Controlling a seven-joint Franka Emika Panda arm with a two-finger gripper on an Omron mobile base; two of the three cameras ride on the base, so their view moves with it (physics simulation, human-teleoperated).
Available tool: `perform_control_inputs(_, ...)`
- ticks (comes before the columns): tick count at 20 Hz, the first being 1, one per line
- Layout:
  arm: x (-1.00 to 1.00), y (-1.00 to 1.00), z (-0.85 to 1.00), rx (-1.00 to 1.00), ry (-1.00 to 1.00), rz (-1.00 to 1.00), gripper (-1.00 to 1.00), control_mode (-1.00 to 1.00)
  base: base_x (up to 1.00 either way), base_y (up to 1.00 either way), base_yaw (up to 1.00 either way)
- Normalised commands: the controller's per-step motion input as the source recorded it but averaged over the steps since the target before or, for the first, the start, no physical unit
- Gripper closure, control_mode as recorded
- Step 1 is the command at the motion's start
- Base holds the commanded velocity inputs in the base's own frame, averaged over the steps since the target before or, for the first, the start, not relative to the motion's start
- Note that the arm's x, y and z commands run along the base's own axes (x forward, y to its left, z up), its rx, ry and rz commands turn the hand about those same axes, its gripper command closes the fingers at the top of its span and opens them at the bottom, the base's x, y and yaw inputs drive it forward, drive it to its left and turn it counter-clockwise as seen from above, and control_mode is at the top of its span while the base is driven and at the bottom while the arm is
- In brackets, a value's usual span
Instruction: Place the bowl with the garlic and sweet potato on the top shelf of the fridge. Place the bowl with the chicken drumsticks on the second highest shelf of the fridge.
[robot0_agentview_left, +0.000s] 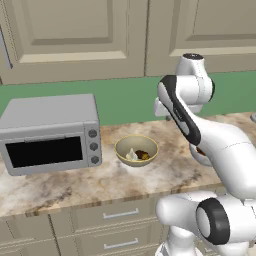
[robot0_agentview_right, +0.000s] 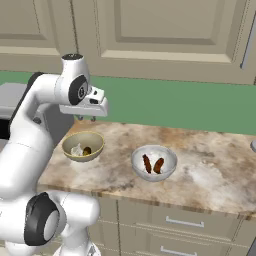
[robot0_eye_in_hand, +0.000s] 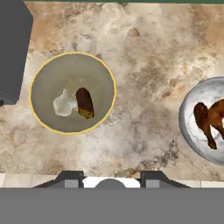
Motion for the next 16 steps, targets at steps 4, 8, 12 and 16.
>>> perform_control_inputs(4, -0.37, -0.59, -0.19, 0.03, 0.03, -0.26, -1.00, -1.00, 0.00, 0.00, 0.00)
perform_control_inputs(8, -0.40, -1.00, -0.36, 0.15, 0.07, -0.37, -1.00, -1.00, 0.00, 0.00, 0.00)
perform_control_inputs(12, -0.28, -1.00, -0.41, 0.18, 0.14, -0.40, -1.00, -1.00, 0.00, 0.00, 0.00)
perform_control_inputs(16, -0.23, -1.00, -0.57, 0.21, 0.15, -0.41, -1.00, -1.00, 0.00, 0.00, 0.00)
